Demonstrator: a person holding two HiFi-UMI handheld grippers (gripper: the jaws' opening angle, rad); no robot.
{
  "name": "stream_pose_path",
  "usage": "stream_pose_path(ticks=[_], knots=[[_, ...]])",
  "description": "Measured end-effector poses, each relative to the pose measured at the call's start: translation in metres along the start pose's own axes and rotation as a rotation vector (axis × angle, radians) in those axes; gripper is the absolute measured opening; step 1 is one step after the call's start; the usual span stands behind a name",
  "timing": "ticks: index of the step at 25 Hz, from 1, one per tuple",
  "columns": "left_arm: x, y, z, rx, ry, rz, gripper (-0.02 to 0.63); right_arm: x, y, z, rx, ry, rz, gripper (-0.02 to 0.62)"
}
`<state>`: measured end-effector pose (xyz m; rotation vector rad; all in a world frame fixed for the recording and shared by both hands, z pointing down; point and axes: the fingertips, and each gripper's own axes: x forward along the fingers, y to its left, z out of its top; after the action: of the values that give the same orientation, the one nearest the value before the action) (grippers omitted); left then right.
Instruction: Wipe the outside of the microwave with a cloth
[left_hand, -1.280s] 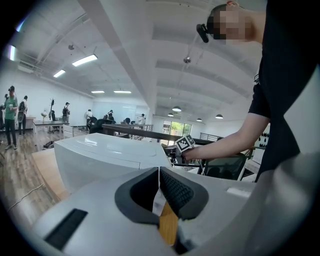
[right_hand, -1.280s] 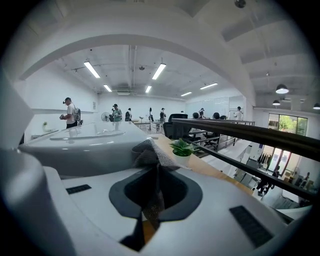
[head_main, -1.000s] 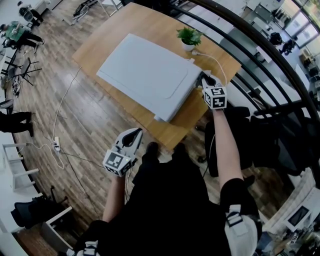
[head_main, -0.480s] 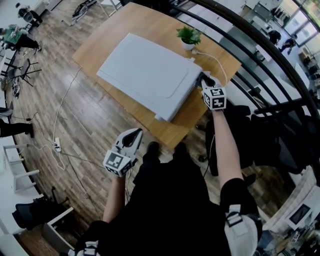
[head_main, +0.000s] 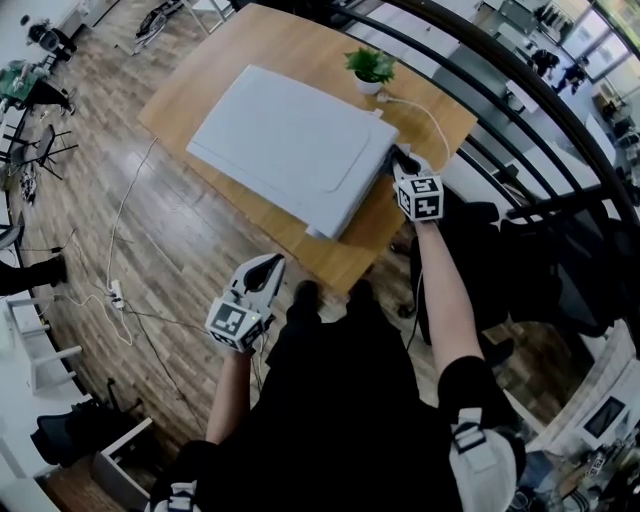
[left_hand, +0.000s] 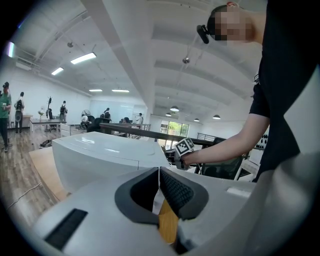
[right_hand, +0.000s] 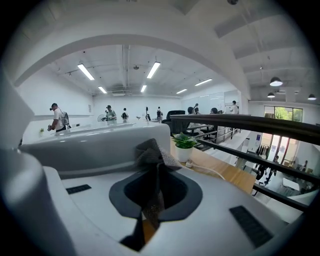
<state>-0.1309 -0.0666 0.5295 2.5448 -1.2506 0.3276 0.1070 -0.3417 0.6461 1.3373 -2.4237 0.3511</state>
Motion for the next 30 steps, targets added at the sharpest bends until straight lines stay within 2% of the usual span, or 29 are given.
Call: stream_pose_path(ticks=[4, 14, 21, 27, 30], knots=[[0.000, -0.002, 0.001, 0.011, -0.008, -0.022, 0.009, -0.005, 0.008, -0.001, 0.014, -0.003, 0.002, 0.011], [0.007, -0.012, 0.006, 0.005, 0.044, -0.077, 0.009, -0.020, 0.049, -0.025, 0.020, 0.027, 0.039, 0.011], [0.015, -0.015, 0.013, 0.034, 0.057, -0.134, 0.009, -0.031, 0.076, -0.034, 0.045, 0.040, 0.051, 0.011], [0.020, -0.019, 0.011, 0.066, 0.057, -0.219, 0.009, -0.036, 0.091, -0.041, 0.072, 0.006, 0.018, 0.011], [0.023, -0.020, 0.013, 0.072, 0.060, -0.249, 0.009, -0.044, 0.103, -0.045, 0.090, 0.022, 0.017, 0.011]])
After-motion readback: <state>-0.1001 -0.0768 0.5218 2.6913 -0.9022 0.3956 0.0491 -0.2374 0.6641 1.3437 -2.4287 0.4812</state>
